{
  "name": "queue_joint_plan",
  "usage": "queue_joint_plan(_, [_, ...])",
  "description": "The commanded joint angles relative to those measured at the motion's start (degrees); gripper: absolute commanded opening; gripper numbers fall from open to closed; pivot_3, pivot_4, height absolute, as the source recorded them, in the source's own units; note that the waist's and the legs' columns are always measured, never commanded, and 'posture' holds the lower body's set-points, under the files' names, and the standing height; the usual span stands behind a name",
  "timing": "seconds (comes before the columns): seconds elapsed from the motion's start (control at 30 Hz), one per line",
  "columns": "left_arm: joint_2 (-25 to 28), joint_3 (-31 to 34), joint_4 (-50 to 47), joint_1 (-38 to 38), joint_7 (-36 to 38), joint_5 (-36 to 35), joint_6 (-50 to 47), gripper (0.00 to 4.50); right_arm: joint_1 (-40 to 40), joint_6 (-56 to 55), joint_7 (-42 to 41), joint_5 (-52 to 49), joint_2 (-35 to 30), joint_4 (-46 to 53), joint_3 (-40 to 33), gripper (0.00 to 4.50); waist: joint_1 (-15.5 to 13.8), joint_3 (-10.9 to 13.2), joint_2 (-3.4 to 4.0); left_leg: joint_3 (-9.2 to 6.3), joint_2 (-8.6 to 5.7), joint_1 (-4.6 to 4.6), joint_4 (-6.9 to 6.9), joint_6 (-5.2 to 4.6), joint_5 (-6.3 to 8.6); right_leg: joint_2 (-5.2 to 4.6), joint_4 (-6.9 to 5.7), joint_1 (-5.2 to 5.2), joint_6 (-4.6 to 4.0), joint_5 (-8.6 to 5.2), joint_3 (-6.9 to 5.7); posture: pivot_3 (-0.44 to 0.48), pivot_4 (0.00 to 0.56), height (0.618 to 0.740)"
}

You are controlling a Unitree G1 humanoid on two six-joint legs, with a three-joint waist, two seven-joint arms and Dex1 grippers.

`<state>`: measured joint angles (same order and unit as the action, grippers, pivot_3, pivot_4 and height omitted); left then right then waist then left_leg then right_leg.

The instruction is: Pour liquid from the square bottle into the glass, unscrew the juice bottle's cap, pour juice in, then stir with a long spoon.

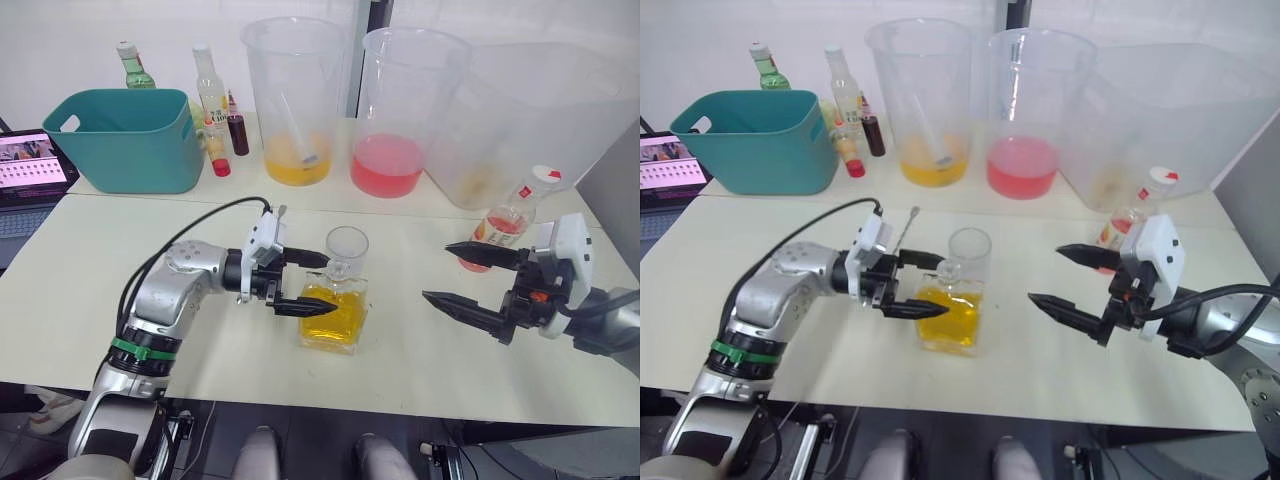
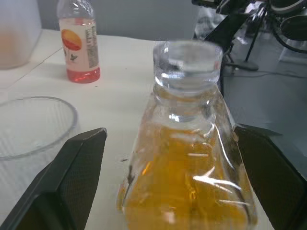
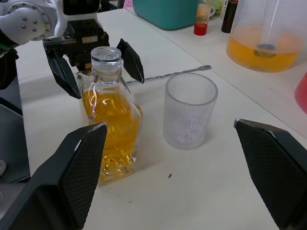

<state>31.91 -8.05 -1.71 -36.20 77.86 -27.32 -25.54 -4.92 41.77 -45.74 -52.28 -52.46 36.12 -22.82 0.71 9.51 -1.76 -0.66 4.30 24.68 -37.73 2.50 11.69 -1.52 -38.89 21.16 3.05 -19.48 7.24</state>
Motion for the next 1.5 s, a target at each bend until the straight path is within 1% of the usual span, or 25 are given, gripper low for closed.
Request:
queue_joint_plan(0.03, [2.15, -0.01, -3.03, -0.31, 0.96, -0.18, -0.21, 4.48, -1.79, -1.67, -0.42, 0.55, 0.19, -0.49, 0.72, 4.50, 0.00, 0.00, 0.01, 0.00, 0.00, 0.00, 0.00, 0.00, 0.00, 0.00, 0.00, 0.00, 0.00, 0.00, 0.00, 0.000, 0.150, 0.735])
queue_joint_plan(0.1, [3.17, 0.10, -3.40, 0.59, 1.29, 0.14, 0.47, 4.48, -2.63, -1.79, -0.50, 0.99, 0.45, -0.99, 1.74, 4.50, 0.05, 0.01, 0.02, -0.01, 0.00, -0.01, 0.00, 0.00, 0.00, 0.01, 0.00, 0.00, 0.00, 0.00, -0.01, 0.000, 0.150, 0.735])
queue_joint_plan(0.3, [3.96, 0.03, -3.37, 3.68, 2.04, 0.60, 3.96, 4.48, -3.37, -1.85, -0.73, 1.70, 0.94, -1.48, 2.67, 4.50, 0.03, 0.02, 0.05, 0.00, 0.01, -0.01, 0.00, 0.00, 0.00, 0.00, 0.00, 0.01, 0.00, 0.00, -0.02, 0.000, 0.150, 0.735])
queue_joint_plan(0.43, [4.37, 0.81, -2.91, 3.42, 2.09, 0.89, 6.56, 4.48, -3.10, -1.94, -1.16, 2.11, 0.97, -1.79, 2.63, 4.50, -0.04, 0.01, 0.05, -0.01, 0.00, 0.01, 0.00, 0.00, 0.00, 0.00, 0.01, 0.01, 0.00, 0.00, -0.02, 0.000, 0.150, 0.735])
queue_joint_plan(0.5, [5.68, 0.23, -2.92, 3.08, 3.34, 1.14, 6.61, 4.48, -2.97, -2.03, -1.36, 2.32, 1.01, -1.84, 2.59, 4.50, 0.00, 0.02, 0.05, -0.01, 0.00, 0.01, 0.00, 0.00, 0.00, 0.00, 0.02, 0.01, 0.00, 0.00, -0.02, 0.000, 0.150, 0.735])
queue_joint_plan(0.6, [6.29, -0.50, -3.11, 2.91, 4.43, 1.02, 6.73, 4.48, -3.00, -2.10, -1.55, 2.55, 1.23, -1.77, 2.68, 4.50, 0.00, 0.02, 0.06, -0.01, 0.00, 0.01, 0.00, 0.00, 0.00, 0.00, 0.02, 0.01, 0.00, 0.00, -0.02, 0.000, 0.150, 0.735])
queue_joint_plan(0.87, [2.89, -3.08, -3.47, 0.62, 2.66, 0.98, 3.97, 4.48, -2.30, -1.81, -0.73, 2.81, 1.74, -0.80, 2.15, 4.50, -0.06, 0.02, 0.06, -0.01, 0.00, 0.04, -0.01, 0.00, 0.00, 0.00, 0.03, 0.01, 0.00, 0.00, -0.03, 0.000, 0.150, 0.735])
queue_joint_plan(1.03, [2.55, -4.77, -4.21, -0.25, 3.82, 0.61, 1.76, 4.48, -1.55, -1.72, 0.12, 2.73, 1.62, -0.09, 1.65, 4.50, 0.10, 0.02, 0.06, -0.01, 0.00, 0.03, -0.01, -0.01, 0.00, 0.01, 0.02, 0.01, 0.00, 0.00, -0.03, 0.000, 0.150, 0.735])
queue_joint_plan(1.07, [2.70, -5.48, -4.21, -0.16, 4.08, 1.45, 2.42, 4.06, -1.39, -1.73, 0.30, 2.64, 1.61, 0.09, 1.52, 4.50, 0.13, 0.02, 0.07, -0.02, 0.01, 0.03, -0.01, -0.01, 0.00, 0.02, 0.02, 0.01, 0.00, 0.00, -0.03, 0.000, 0.150, 0.735])
queue_joint_plan(1.1, [2.84, -6.18, -4.07, -0.02, 3.97, 2.58, 3.02, 3.94, -1.25, -1.76, 0.44, 2.59, 1.58, 0.23, 1.43, 4.50, 0.13, 0.01, 0.09, -0.02, 0.01, 0.03, -0.01, -0.01, 0.00, 0.02, 0.02, 0.01, 0.00, 0.00, -0.03, 0.000, 0.150, 0.735])
queue_joint_plan(1.13, [2.85, -6.71, -3.87, 0.18, 3.95, 3.59, 4.08, 3.70, -1.14, -1.79, 0.53, 2.51, 1.56, 0.36, 1.36, 4.50, 0.11, 0.01, 0.09, -0.02, 0.01, 0.03, -0.01, -0.01, 0.00, 0.02, 0.02, 0.01, 0.00, 0.00, -0.03, 0.000, 0.150, 0.735])
queue_joint_plan(1.2, [2.70, -7.21, -3.63, 0.52, 3.79, 4.33, 4.58, 3.02, -0.83, -1.85, 0.61, 2.37, 1.51, 0.65, 1.15, 4.50, 0.06, 0.01, 0.09, -0.02, 0.00, 0.03, -0.01, -0.01, 0.00, 0.02, 0.02, 0.01, 0.00, 0.00, -0.03, 0.000, 0.150, 0.735])
queue_joint_plan(1.23, [2.51, -7.29, -3.40, 0.68, 3.77, 4.43, 4.94, 2.80, -0.76, -1.89, 0.63, 2.30, 1.50, 0.81, 1.15, 4.50, 0.03, 0.01, 0.10, -0.02, 0.00, 0.03, -0.01, -0.01, 0.00, 0.02, 0.02, 0.01, 0.00, 0.00, -0.04, 0.000, 0.150, 0.735])
queue_joint_plan(1.43, [1.93, -7.34, -2.22, 0.81, 4.08, 4.69, 6.09, 2.80, -1.51, -2.40, 0.54, 2.71, 1.59, 1.89, 2.48, 4.50, 0.01, 0.01, 0.10, -0.02, 0.00, 0.03, -0.01, -0.01, 0.00, 0.01, 0.02, 0.00, 0.00, 0.00, -0.03, 0.000, 0.150, 0.735])
queue_joint_plan(1.5, [1.97, -7.38, -1.58, 0.83, 4.25, 4.99, 6.71, 2.80, -5.32, -1.62, 2.26, 2.94, 2.34, 3.40, 6.75, 4.50, 0.05, 0.00, 0.12, -0.02, 0.00, 0.03, -0.01, -0.01, 0.00, 0.01, 0.02, 0.00, 0.00, 0.00, -0.03, 0.000, 0.150, 0.735])
